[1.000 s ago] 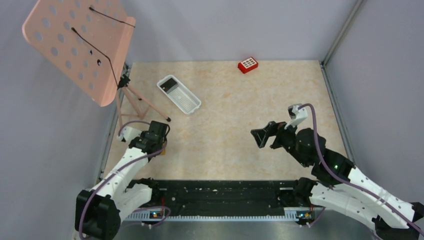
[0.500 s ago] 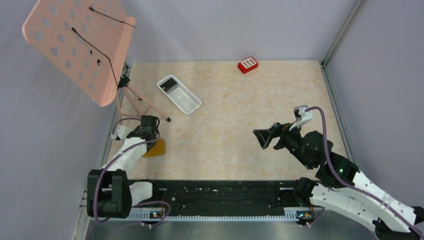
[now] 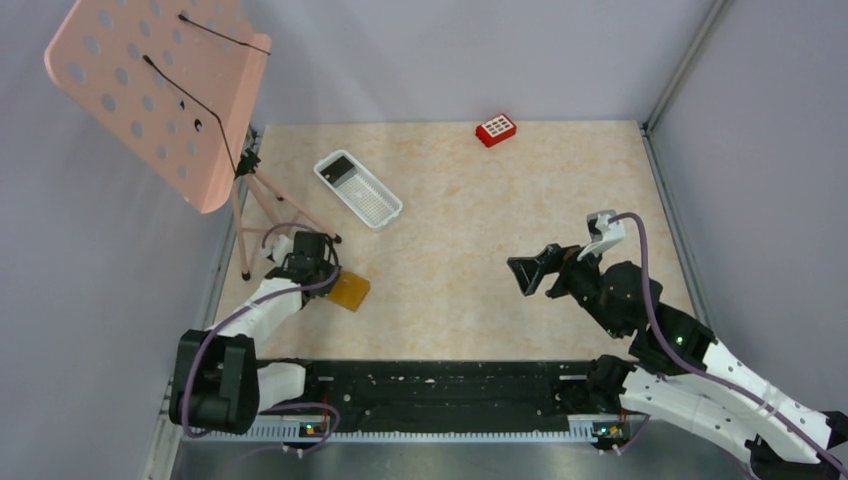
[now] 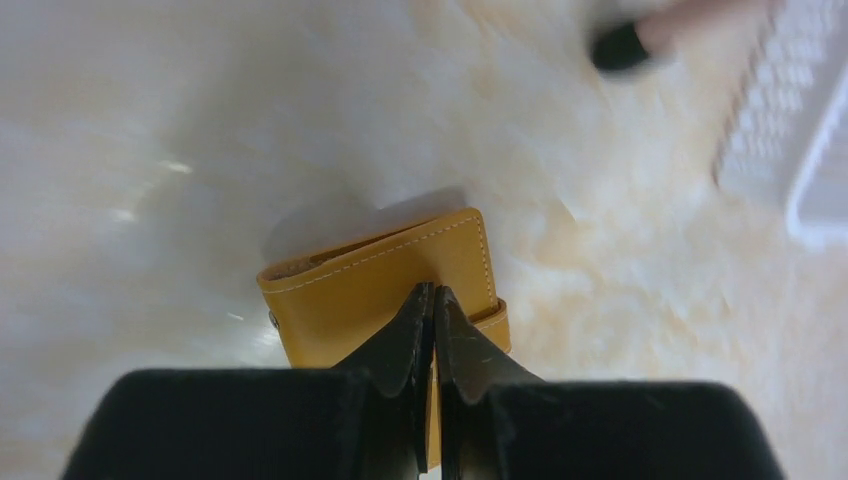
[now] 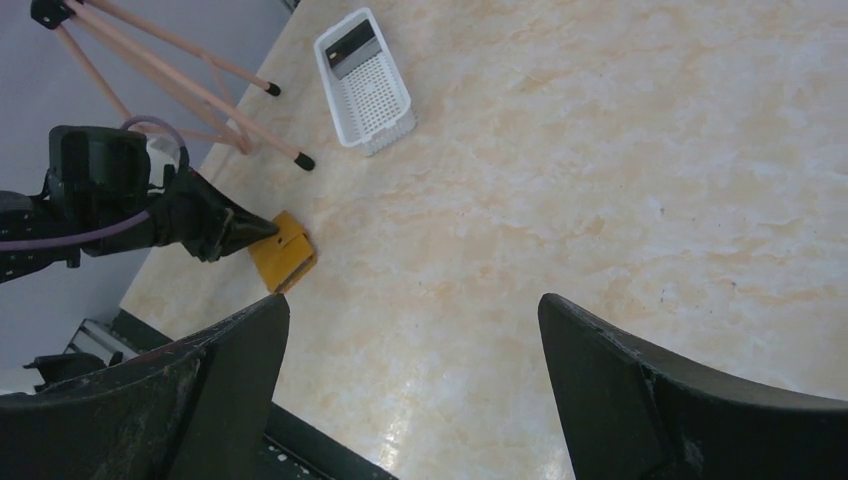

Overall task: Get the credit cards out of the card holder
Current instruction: Move the card holder to the center of the board.

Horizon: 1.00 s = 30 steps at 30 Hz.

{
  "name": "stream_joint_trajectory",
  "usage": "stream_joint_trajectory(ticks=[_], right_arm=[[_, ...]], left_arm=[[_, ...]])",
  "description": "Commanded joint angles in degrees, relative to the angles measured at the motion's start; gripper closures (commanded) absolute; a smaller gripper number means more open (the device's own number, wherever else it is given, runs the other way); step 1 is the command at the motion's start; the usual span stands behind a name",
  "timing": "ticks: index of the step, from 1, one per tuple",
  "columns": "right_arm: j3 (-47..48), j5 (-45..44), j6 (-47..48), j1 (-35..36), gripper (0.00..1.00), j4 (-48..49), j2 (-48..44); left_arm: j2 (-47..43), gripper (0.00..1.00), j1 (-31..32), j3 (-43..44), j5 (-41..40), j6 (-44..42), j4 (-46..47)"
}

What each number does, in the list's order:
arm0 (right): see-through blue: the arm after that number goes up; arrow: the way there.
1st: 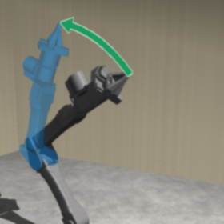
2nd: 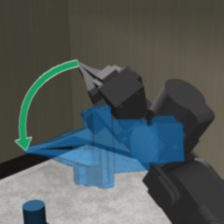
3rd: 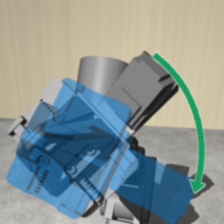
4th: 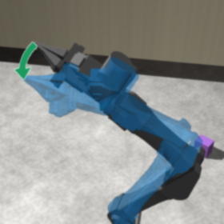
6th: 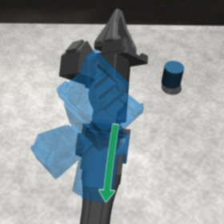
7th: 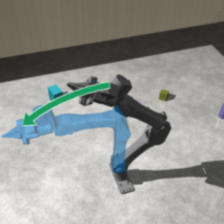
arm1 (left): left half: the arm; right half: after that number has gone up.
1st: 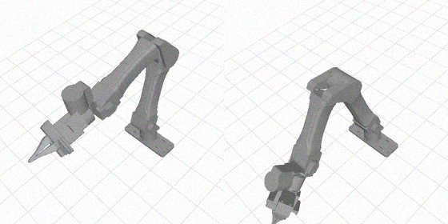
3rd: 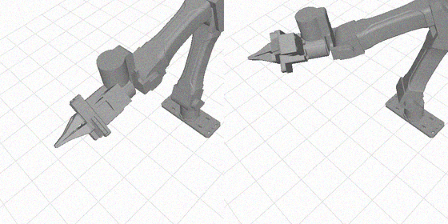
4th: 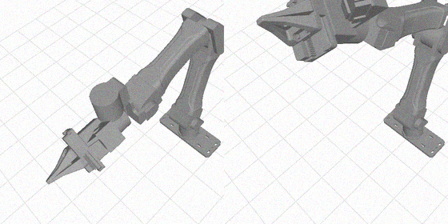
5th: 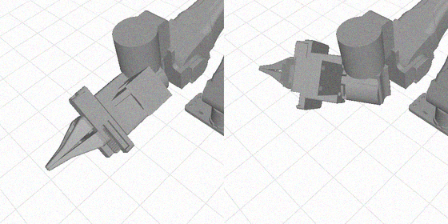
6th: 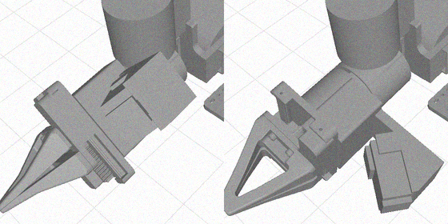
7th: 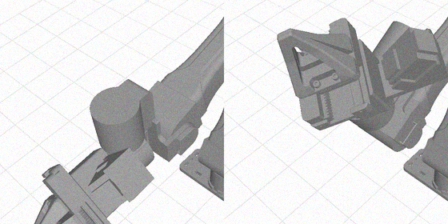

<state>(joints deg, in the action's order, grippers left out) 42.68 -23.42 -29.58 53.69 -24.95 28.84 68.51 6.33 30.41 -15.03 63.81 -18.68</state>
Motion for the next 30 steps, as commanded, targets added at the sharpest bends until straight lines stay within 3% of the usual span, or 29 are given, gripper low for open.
stream_joint_trajectory(ticks=[1, 9, 12, 18, 24, 30], right_arm=[[-1.37, -2.2, -0.75, -0.63, 0.05, 0.69, 0.55], [-4.04, -0.55, -5.01, -0.59, 0.07, 0.28, 1.28], [-4.97, 1.27, -6.08, -0.65, 0.07, 0.45, 2.82], [-8.69, 7.85, -10.6, -0.53, 0.1, 3.67, 5.81], [-20.72, 22.16, -20.43, -0.54, 0.23, 23.85, 11.35], [-25.82, 24.66, -24.25, -0.45, 0.39, 39.76, 22.64]], left_arm=[[1.92, 0.95, 8.31, -3.34, 17.91, -4.92, 7.71], [4.65, 0.93, 30.64, 0.03, 19.39, -1.22, 13.97], [3.61, 0.83, 31.8, 3.96, 19.17, -4.37, 10.62], [-2.02, 0.51, 31.79, 7.62, 11.84, -11.65, 2.57], [-6.01, 0.41, 31.73, 2.68, 8.57, -13.88, -1.62], [-9.22, 0.4, 31.73, -2.7, 11.61, -13.32, -2.54]])
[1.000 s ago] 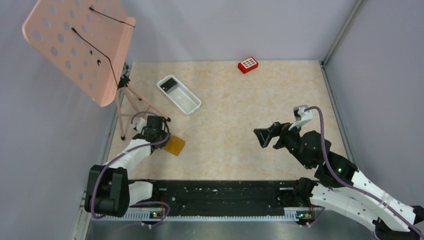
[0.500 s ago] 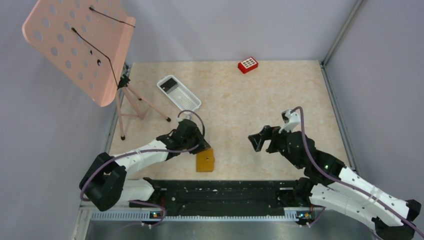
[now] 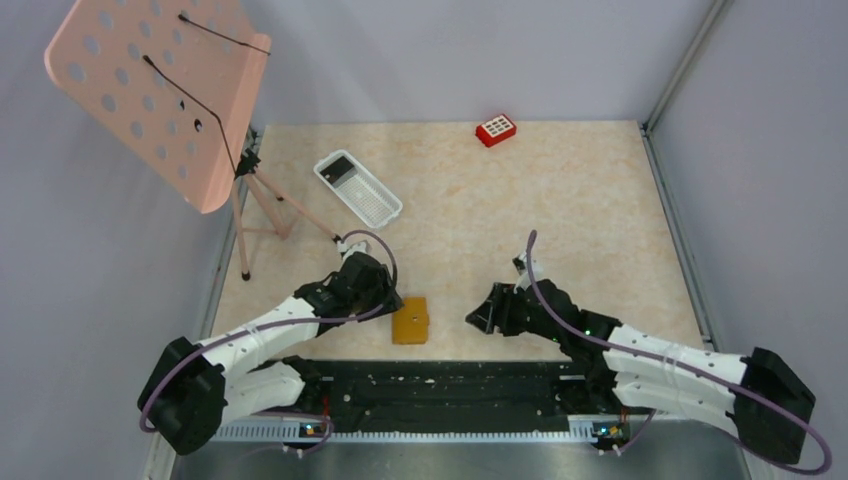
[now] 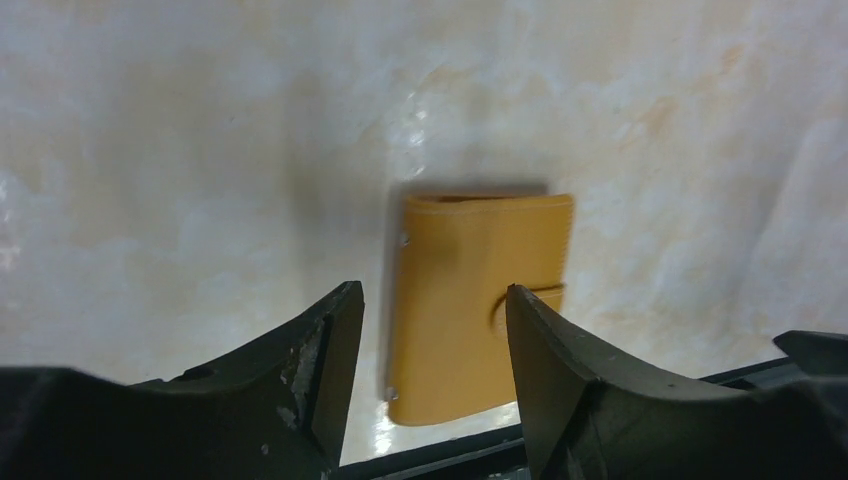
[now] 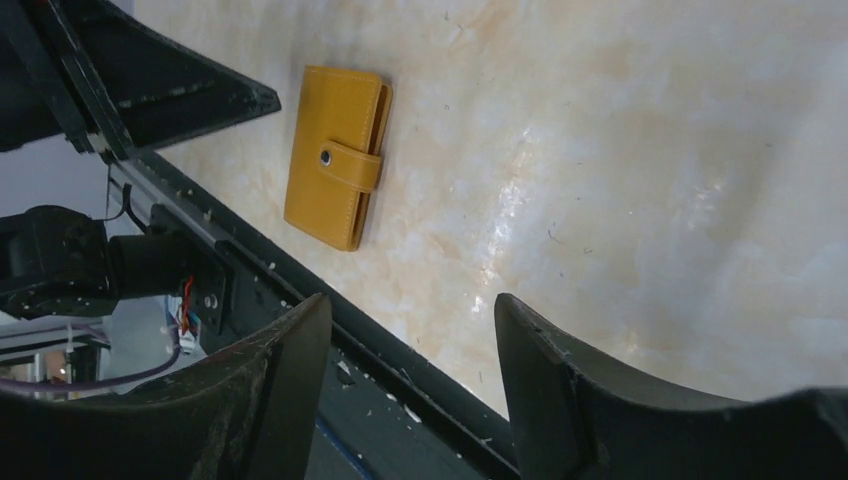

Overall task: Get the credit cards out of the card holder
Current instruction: Move the card holder to the center of the board.

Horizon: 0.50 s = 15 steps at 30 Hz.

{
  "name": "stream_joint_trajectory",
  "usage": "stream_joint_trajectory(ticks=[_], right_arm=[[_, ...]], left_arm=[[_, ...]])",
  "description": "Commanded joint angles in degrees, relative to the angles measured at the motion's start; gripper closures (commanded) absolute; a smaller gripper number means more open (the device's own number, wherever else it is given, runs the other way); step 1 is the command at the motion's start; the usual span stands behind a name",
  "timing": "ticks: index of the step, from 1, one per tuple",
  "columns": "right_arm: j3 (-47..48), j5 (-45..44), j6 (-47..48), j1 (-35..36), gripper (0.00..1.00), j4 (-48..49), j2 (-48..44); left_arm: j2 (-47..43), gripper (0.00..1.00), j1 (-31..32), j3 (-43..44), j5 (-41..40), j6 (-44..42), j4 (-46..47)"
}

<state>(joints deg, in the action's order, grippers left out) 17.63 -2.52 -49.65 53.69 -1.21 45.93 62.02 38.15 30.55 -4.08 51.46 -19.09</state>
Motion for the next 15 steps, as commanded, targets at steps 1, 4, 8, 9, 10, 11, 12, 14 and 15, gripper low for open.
stream_joint_trajectory(ticks=[1, 4, 8, 9, 10, 11, 12, 14, 15], right_arm=[[-1.18, 4.01, -4.53, -0.3, 0.41, 18.13, 7.6], [-1.42, 6.26, -5.51, 0.35, 0.43, 24.12, 13.84], [-0.45, 7.51, -6.19, 1.3, 0.46, 27.82, 19.95], [-0.31, 7.61, -6.0, 1.39, 0.46, 28.26, 20.89], [-0.19, 7.63, -5.99, 1.39, 0.47, 28.32, 21.79], [-0.05, 7.53, -5.82, 1.38, 0.47, 27.9, 22.43], [0.31, 7.36, -5.63, 1.43, 0.48, 26.98, 22.92], [1.62, 6.1, -5.12, 1.4, 0.49, 22.64, 23.65], [2.27, 5.61, -4.61, 1.4, 0.5, 20.43, 24.0]], left_arm=[[-3.51, 0.4, -0.09, -3.5, 0.73, -0.82, -2.25], [-5.22, 0.41, -0.08, -5.48, 1.91, -0.02, -1.45], [-5.33, 0.45, -0.03, -8.09, 8.28, 1.29, 3.98], [-5.03, 0.47, -0.06, -9.14, 10.15, 1.8, 5.91], [-4.6, 0.49, -0.08, -9.71, 11.58, 2.48, 7.98], [-4.1, 0.5, -0.02, -10.05, 12.63, 3.09, 9.1], [-3.68, 0.52, -0.01, -10.37, 13.48, 3.53, 10.02], [-3.17, 0.53, 0.27, -10.86, 14.54, 4.17, 11.86], [-2.99, 0.53, 0.52, -11.37, 15.03, 4.48, 13.48]])
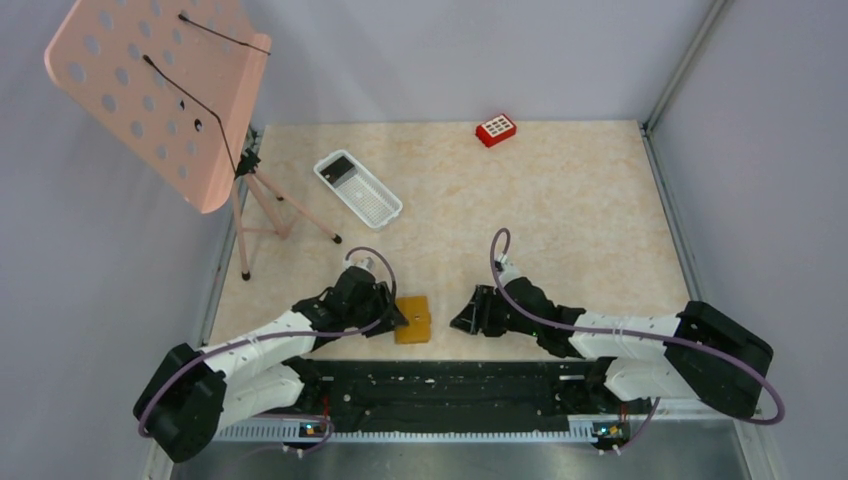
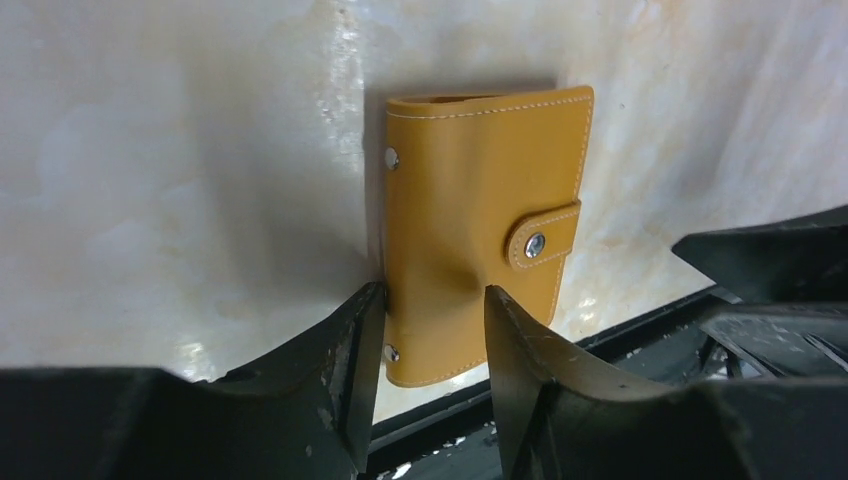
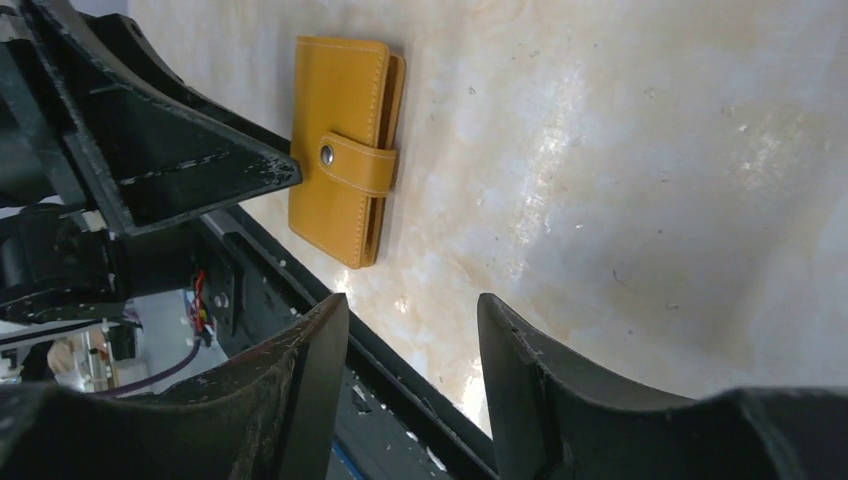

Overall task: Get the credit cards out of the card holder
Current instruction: Move the card holder to the center of the board, then open the card holder at the center of the board.

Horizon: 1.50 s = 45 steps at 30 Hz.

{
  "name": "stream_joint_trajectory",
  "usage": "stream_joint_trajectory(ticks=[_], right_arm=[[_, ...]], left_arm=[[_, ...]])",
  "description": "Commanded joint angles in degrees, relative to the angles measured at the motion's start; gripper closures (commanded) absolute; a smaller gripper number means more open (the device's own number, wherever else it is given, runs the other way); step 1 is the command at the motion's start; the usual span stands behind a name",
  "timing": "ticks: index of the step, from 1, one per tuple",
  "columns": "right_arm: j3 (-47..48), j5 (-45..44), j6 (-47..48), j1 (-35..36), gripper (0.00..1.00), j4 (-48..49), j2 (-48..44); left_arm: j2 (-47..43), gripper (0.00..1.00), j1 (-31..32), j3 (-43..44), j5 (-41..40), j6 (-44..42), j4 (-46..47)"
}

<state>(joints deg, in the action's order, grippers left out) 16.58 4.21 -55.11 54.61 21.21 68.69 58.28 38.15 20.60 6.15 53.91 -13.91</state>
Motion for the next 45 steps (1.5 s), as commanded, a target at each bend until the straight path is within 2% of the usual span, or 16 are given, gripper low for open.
stream_joint_trajectory(ticks=[1, 8, 12, 15, 18, 21, 25, 29, 34, 38, 45], right_arm=[[3.95, -1.54, 1.48, 0.44, 0.5, -3.75, 1.42], [5.09, -6.13, 4.28, 0.49, 0.5, -11.22, -2.46], [7.15, -8.22, 7.88, 0.43, 0.5, -15.66, -4.68], [10.5, -8.4, 10.92, 0.46, 0.5, -18.75, -4.46], [14.03, -9.99, 12.68, 0.45, 0.5, -21.75, -2.78], [17.2, -11.44, 13.97, 0.7, 0.5, -23.38, 0.0], [21.52, -12.64, 14.92, 1.47, 0.52, -23.81, 4.82], [26.44, -14.06, 15.94, 3.75, 0.55, -24.6, 10.43], [29.59, -15.48, 16.33, 5.67, 0.57, -24.98, 16.89], [31.97, -16.12, 17.29, 6.49, 0.58, -25.42, 20.43], [36.82, -18.99, 18.92, 8.87, 0.58, -28.97, 27.16]], left_arm=[[0.88, 0.54, 0.83, -2.11, 5.82, 2.49, 10.66], [8.45, 0.54, 4.36, -4.38, 10.86, 7.28, 28.63], [13.49, 0.56, 4.91, -0.74, 13.2, 7.26, 29.98], [11.03, 0.55, 4.92, 0.67, 9.68, 6.96, 23.32], [4.22, 0.53, 4.87, 2.1, -0.86, 5.7, 9.65], [-5.78, 0.51, 4.44, 2.93, -12.91, 5.79, -1.87], [-19.79, 0.51, 4.39, 3.69, -22.05, 4.72, -12.7], [-32.09, 0.5, 4.39, 1.87, -25.82, 3.48, -15.89], [-42.13, 0.49, 4.41, -0.43, -28.53, 5.57, -19.73], [-44.95, 0.49, 4.4, -2.14, -28.81, 6.38, -20.5], [-43.77, 0.49, 4.39, -1.45, -28.93, 5.86, -21.09]])
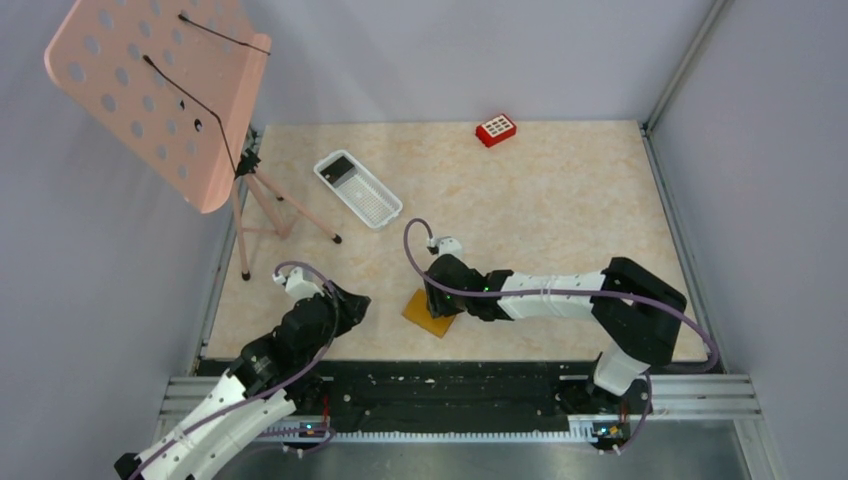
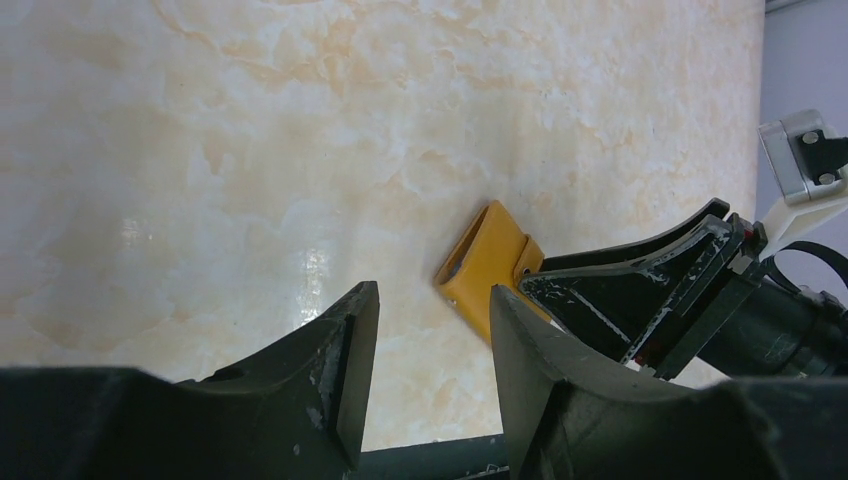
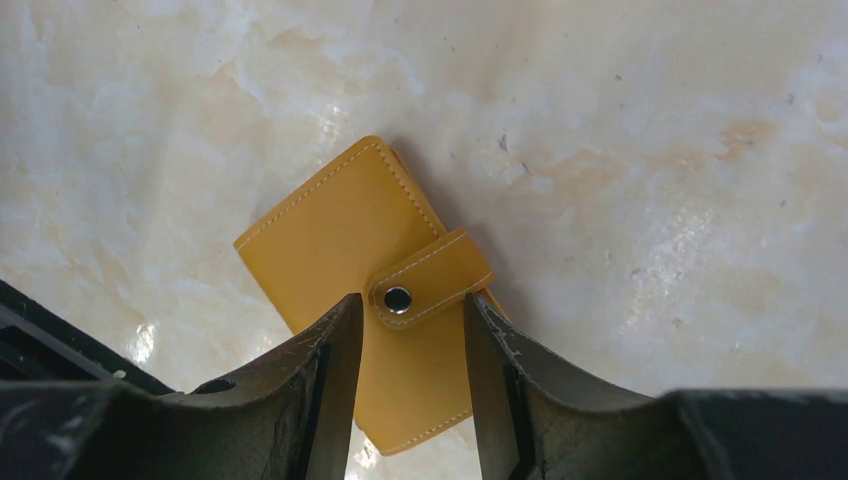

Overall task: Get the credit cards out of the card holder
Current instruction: Open the card holder at the center of the board.

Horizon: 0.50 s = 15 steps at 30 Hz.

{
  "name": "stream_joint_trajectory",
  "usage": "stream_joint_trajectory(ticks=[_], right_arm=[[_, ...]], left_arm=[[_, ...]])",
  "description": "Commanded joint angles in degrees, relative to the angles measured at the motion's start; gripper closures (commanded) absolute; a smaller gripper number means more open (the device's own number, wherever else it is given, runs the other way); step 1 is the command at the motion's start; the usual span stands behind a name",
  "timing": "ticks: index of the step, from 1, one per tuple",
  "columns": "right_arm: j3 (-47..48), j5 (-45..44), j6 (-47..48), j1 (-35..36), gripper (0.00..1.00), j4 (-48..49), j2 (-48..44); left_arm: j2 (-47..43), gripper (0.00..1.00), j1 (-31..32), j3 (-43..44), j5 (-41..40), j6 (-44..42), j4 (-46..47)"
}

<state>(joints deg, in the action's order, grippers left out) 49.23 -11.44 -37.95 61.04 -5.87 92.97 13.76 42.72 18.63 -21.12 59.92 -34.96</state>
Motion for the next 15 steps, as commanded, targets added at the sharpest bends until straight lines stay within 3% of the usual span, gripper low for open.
stream_joint_trajectory(ticks=[1, 9, 15], right_arm=[[4.84, -4.27, 1.82, 2.84, 0.58, -2.78, 3.8], [9.45, -11.97, 1.77, 4.99, 0.68, -12.59, 9.23], [7.81, -13.24, 0.16, 5.06, 0.88, -12.7, 7.88]], left_arm=[[1.04, 0.49, -0.14, 0.53, -1.73, 0.03, -0.29], [1.55, 0.5, -0.18, -0.02, -0.45, 1.43, 0.72], [2.77, 0.5, -0.18, -2.66, 2.4, 2.95, 4.15]])
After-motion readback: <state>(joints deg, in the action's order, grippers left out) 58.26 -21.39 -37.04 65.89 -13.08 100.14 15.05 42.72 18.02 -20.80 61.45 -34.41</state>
